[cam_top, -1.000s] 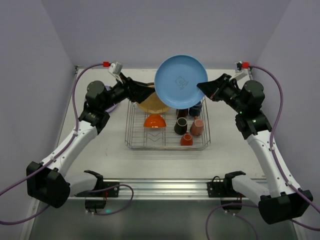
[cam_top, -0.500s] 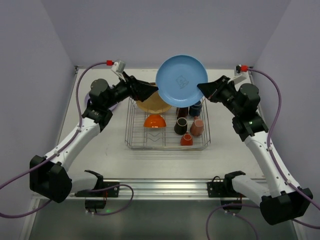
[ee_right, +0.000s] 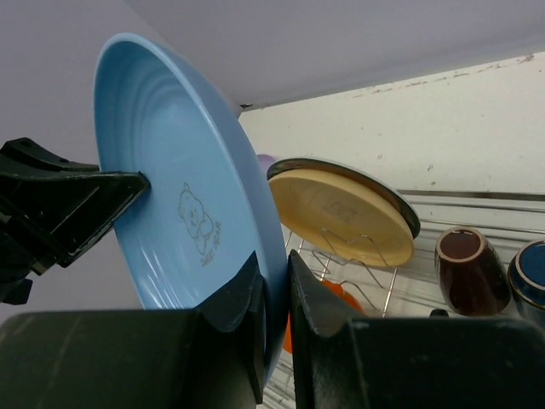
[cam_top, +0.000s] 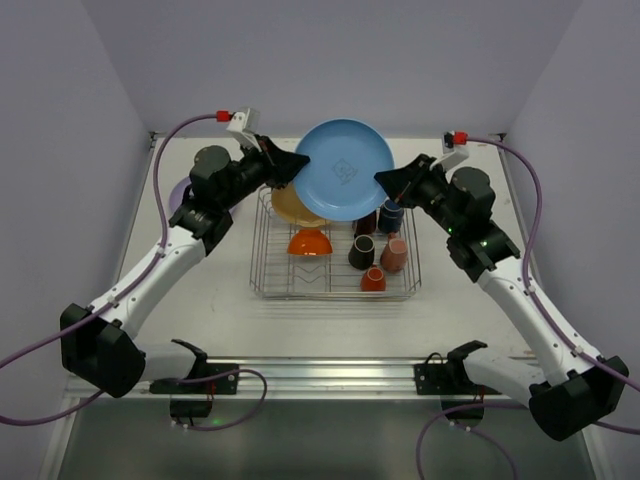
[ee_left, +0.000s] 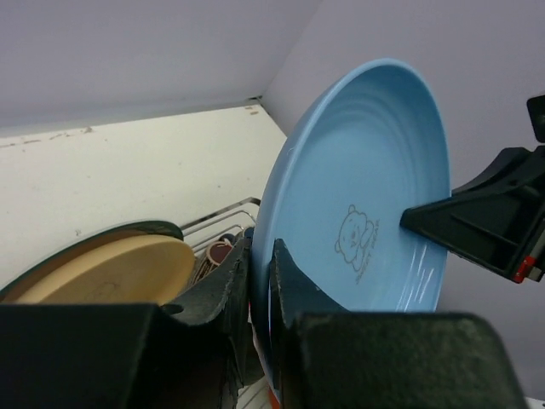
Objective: Unload the mixed dishes from the dish rack
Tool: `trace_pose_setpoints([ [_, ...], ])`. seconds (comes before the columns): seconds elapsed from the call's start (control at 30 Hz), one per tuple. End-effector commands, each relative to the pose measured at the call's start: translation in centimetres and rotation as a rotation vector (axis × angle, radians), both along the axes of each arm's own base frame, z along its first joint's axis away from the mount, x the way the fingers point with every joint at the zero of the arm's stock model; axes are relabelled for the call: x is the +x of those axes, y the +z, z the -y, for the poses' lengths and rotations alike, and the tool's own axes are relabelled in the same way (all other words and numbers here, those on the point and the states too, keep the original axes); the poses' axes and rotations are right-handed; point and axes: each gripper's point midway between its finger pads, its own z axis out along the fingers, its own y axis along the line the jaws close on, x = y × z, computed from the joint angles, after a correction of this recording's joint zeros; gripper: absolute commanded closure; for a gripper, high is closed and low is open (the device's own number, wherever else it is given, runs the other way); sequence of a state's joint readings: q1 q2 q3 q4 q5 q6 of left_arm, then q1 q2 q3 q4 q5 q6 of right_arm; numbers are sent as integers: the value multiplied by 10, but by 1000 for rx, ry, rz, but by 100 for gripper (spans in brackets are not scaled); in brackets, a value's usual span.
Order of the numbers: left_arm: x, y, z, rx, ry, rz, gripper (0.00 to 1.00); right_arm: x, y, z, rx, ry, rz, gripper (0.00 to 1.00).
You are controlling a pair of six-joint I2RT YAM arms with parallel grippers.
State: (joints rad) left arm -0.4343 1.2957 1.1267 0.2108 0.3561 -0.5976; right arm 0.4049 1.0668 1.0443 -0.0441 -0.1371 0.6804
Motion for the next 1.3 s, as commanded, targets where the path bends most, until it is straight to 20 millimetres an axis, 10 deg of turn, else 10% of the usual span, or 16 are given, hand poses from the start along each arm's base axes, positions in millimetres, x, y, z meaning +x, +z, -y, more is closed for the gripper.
trace_pose_setpoints([
  [0.0, 8, 8, -10, 65, 105, 28, 89, 4, 45, 6, 40, -51, 124, 100],
  [0.2, 19, 2, -17, 131, 207, -4, 100, 7, 38, 3, 41, -40, 118, 95],
  [0.27, 22, 4, -23, 137, 243, -10, 100, 8, 32, 3, 30, -45, 110, 65],
  [0.3, 22, -3, -27, 163, 261, -45, 100, 8, 30, 4, 23, -46, 109, 35],
  [0.4, 33, 0, -46, 197, 362, -76, 100, 10, 21, 5, -9, -51, 88, 1],
  [0.6, 62, 10, -153, 85, 637, -174, 100, 10, -11, 25, -75, -126, 28, 1],
  [0.8, 75, -49, -298, -86, 1027, -373, 100, 0, -35, 25, -80, -87, -2, 1],
  [1.07, 100, -169, -357, -115, 1120, -610, 100, -12, -40, 28, -104, -35, 51, 1],
  [1.27, 115, -211, -366, -111, 1092, -668, 100, -16, -49, 22, -129, 26, 51, 1],
])
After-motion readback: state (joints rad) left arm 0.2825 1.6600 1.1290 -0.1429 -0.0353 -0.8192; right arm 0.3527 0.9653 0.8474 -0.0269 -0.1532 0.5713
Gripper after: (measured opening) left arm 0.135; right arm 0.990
